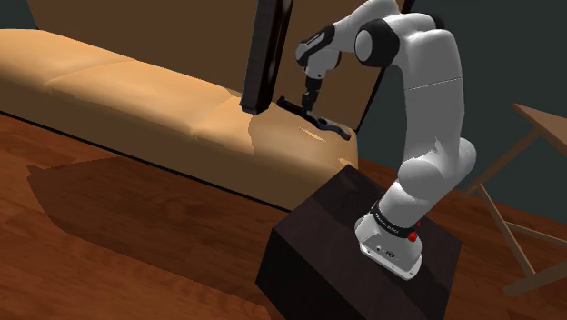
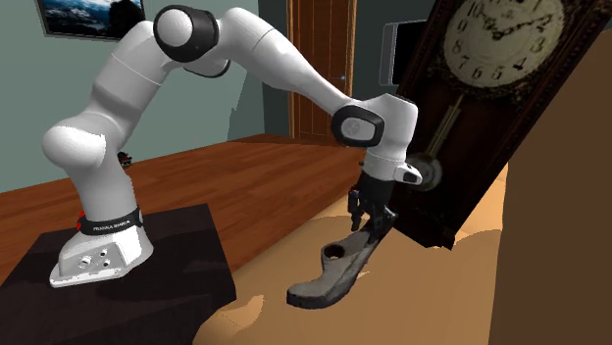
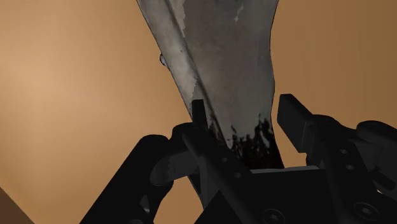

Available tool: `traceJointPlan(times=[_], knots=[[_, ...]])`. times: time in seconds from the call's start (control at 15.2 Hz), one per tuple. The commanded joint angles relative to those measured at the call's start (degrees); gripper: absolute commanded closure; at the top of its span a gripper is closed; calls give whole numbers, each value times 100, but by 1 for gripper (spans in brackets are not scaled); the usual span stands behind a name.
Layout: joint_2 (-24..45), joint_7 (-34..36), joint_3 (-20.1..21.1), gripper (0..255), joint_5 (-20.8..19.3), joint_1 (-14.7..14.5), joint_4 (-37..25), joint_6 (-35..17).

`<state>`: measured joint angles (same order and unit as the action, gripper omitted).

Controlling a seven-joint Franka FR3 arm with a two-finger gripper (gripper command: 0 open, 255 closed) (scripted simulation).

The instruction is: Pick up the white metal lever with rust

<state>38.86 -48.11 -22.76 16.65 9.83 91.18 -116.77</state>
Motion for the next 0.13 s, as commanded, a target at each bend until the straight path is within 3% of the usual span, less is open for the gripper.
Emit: traceJointPlan(times=[0.0,0.07], knots=[[-55,7,-18,255,-23,-2,-23,76],[-55,7,-18,255,-23,-2,-24,76]])
